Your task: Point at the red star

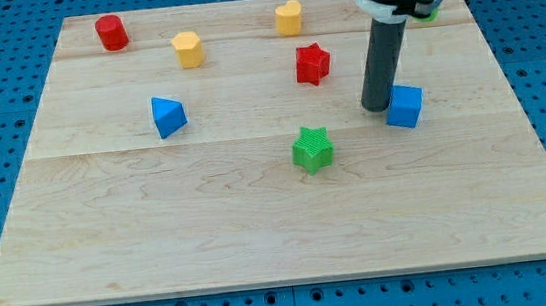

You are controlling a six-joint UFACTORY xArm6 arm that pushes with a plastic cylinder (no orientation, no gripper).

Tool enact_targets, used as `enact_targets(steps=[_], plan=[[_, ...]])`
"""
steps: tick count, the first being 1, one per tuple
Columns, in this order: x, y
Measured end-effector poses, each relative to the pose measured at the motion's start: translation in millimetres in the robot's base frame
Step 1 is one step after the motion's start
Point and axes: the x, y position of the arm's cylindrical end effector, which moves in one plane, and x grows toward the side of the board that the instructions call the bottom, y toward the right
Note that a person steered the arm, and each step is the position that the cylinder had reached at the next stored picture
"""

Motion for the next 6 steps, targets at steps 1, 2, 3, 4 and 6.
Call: enact_targets(steps=[1,2,3,4,6], plan=[[9,0],[9,26],[9,48],[9,40],[9,26]])
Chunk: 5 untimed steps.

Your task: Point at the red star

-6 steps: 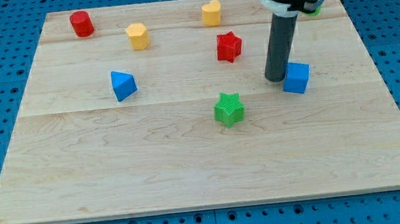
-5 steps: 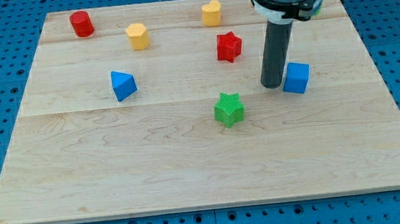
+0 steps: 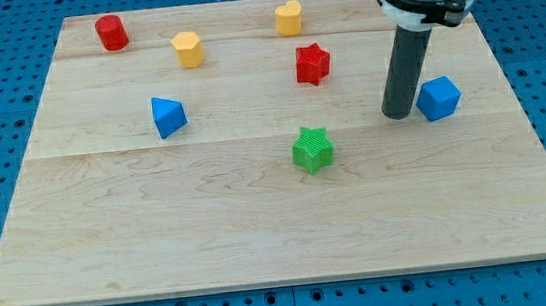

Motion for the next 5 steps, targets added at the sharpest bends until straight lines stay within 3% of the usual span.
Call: enact_targets(steps=[2,5], plan=[[-12,-22],[-72,-35]])
